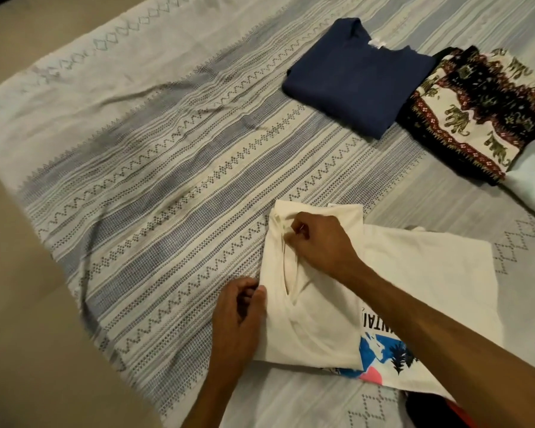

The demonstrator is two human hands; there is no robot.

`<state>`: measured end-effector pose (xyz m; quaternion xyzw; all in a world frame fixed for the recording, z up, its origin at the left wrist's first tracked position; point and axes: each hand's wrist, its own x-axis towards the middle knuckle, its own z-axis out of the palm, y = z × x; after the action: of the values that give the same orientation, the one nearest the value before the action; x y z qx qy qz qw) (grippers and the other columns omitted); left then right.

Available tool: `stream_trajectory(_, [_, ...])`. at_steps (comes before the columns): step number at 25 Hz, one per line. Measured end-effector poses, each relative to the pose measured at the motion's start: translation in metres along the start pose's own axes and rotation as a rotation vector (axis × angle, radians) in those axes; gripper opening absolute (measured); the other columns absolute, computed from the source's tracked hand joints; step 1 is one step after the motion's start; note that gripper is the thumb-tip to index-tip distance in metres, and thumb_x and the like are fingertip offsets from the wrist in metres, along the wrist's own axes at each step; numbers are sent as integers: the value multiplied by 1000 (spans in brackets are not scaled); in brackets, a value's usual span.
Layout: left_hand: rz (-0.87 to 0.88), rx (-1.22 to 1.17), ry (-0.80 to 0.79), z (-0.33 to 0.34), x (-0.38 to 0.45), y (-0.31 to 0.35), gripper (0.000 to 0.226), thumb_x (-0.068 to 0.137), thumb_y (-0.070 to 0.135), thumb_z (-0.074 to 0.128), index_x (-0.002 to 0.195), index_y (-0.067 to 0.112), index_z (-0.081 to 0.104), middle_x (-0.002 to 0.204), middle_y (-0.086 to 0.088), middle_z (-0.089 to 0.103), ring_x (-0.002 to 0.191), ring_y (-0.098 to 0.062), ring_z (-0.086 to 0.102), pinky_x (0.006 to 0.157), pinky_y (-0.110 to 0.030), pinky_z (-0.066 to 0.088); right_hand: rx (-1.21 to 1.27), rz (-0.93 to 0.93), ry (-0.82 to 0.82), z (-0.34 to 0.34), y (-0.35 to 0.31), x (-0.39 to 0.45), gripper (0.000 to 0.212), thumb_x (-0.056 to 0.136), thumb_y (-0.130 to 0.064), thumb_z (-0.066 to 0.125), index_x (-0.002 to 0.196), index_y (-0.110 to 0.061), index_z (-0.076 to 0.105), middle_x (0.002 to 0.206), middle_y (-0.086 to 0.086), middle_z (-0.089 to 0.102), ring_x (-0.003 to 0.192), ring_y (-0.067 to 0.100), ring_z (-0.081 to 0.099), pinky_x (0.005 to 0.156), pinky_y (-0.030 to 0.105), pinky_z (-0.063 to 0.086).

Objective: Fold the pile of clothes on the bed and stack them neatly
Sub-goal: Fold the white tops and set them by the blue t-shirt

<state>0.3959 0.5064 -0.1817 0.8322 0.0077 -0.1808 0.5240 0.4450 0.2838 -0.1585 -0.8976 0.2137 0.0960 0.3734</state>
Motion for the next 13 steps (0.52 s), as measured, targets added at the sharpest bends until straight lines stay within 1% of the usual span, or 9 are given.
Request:
stream_trajectory(2, [-73,-32,-5,-1,4,-2,16,93,38,76,103,34,66,98,9,67,90,-10,65,81,-36,59,309,81,-35,-20,9,0,15,88,-27,81,85,-15,72,80,2,75,73,17,68,69,26,52])
stream_trajectory(3, [-81,-19,-20,-1,6,-3,25,86,47,80,102,35,66,99,10,65,90,-9,63,81,-35,58,468,131,-60,-32,14,-6,15,87,-24,83,84,-12,74,79,8,76,69,17,68,64,23,52])
stream_trajectory(4, [-73,9,-42,-1,6,-5,35,79,57,81,102,36,64,101,11,62,93,-9,61,82,-34,57,575,173,-85,-41,19,-13,17,87,-24,83,84,-10,75,80,11,77,67,16,67,59,20,50])
stream_trajectory(6, [-53,75,-79,1,8,-8,51,68,71,79,103,39,60,105,13,56,100,-11,56,85,-37,54,640,222,-124,-53,30,-28,21,89,-26,81,84,-6,76,85,15,78,65,17,63,54,21,49])
stream_trajectory(8, [-44,143,-104,4,9,-11,60,63,77,78,105,40,56,108,17,50,105,-10,50,89,-41,52,670,253,-125,-57,40,-40,25,92,-27,77,86,-2,78,89,22,77,64,25,61,52,26,50])
stream_trajectory(9, [-39,164,-110,5,9,-12,62,63,78,77,106,40,55,108,19,48,106,-8,47,91,-43,51,705,269,-98,-56,44,-43,25,93,-25,77,87,0,78,89,23,76,64,28,60,52,29,50])
stream_trajectory(11, [-40,182,-124,4,9,-14,67,60,79,77,108,41,52,108,21,46,107,-5,45,92,-46,50,798,307,17,-51,47,-50,21,92,-19,77,88,2,78,86,21,75,64,27,61,53,31,52])
stream_trajectory(13, [-46,187,-127,4,9,-13,73,54,78,81,110,42,51,109,22,45,106,-5,44,91,-47,51,873,358,125,-43,46,-56,18,90,-15,78,92,2,78,87,23,75,66,28,66,56,33,55])
